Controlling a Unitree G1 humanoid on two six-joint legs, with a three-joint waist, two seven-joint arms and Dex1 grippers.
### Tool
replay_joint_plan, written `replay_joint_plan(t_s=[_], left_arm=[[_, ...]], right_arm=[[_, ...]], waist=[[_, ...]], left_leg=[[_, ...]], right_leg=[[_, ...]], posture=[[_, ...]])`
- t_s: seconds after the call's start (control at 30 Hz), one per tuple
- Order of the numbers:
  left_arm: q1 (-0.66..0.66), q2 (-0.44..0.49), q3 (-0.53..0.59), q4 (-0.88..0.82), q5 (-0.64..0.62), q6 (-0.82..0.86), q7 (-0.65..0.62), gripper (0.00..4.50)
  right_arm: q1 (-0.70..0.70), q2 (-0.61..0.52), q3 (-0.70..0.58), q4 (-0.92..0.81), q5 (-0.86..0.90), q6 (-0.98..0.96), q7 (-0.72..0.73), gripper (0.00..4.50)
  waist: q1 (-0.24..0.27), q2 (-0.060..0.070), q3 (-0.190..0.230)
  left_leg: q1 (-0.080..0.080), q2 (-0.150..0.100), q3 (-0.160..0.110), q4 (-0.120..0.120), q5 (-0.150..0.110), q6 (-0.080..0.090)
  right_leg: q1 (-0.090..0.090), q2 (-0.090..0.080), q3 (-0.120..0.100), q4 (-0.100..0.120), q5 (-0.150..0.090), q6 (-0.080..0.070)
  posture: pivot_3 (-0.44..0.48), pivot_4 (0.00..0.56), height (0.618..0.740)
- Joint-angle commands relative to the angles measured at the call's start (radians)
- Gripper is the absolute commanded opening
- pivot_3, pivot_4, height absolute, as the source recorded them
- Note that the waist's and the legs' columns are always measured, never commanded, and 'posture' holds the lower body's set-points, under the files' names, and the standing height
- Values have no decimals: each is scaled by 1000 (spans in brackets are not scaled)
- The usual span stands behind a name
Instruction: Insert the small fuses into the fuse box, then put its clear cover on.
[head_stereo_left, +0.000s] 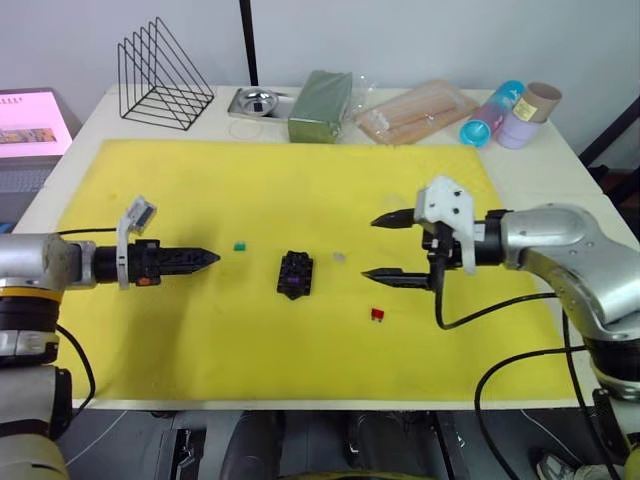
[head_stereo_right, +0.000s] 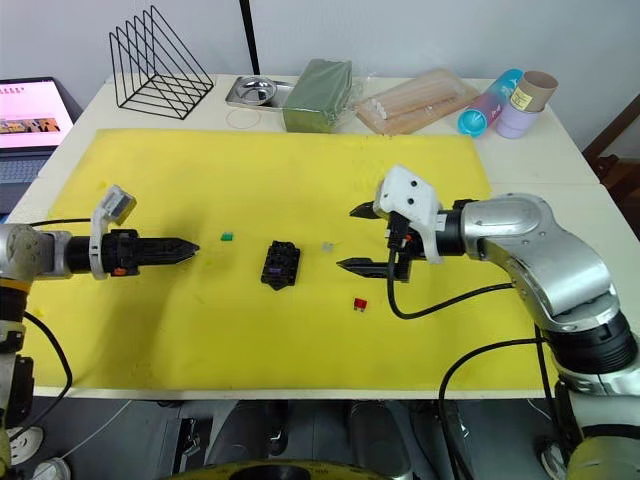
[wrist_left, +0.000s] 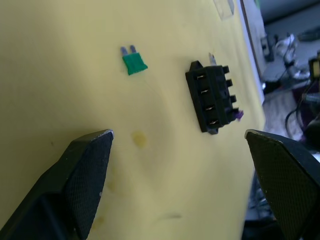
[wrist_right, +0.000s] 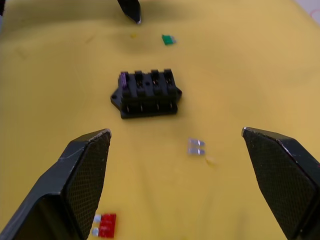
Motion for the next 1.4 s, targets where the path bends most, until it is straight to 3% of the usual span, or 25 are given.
replay_joint_plan(t_s=[0.03, 0.1, 0.27, 0.63, 1.4], left_arm=[[-75, -19, 68, 70, -31, 124, 86, 3562], [-99, -29, 52, 87, -36, 175, 112, 2898], [-145, -77, 64, 130, -49, 203, 176, 2898], [-224, -136, 39, 282, -7, 71, 235, 2898], [-244, -177, -61, 349, 55, -22, 136, 2898]], right_arm=[[-49, 22, 26, -17, -15, -20, -1, 4500], [-56, 29, 35, -12, -22, -24, 0, 4500], [-62, 44, 49, -12, -31, -25, -9, 4500], [-48, 51, 52, -37, -36, -13, -29, 4500], [-44, 47, 63, -53, -37, 0, -52, 4500]], waist=[[0, 0, 0], [-1, 0, 0], [1, 0, 0], [1, 0, 0], [3, 0, 0]], left_leg=[[0, 0, 0, 0, 0, 0], [0, -1, 0, 0, 0, 0], [-2, -1, 0, 0, 0, 0], [-2, -1, 0, 0, 0, -1], [-2, -3, 0, 0, 1, -1]], right_leg=[[0, 0, -1, 0, 0, 0], [0, 0, -1, 0, 0, 0], [-2, 0, 0, 1, 0, 0], [-4, -1, 0, 2, 0, 0], [-3, -1, 0, 3, 0, 0]], posture=[[0, 150, 740], [0, 150, 740], [0, 150, 740], [0, 150, 740], [0, 150, 740]])
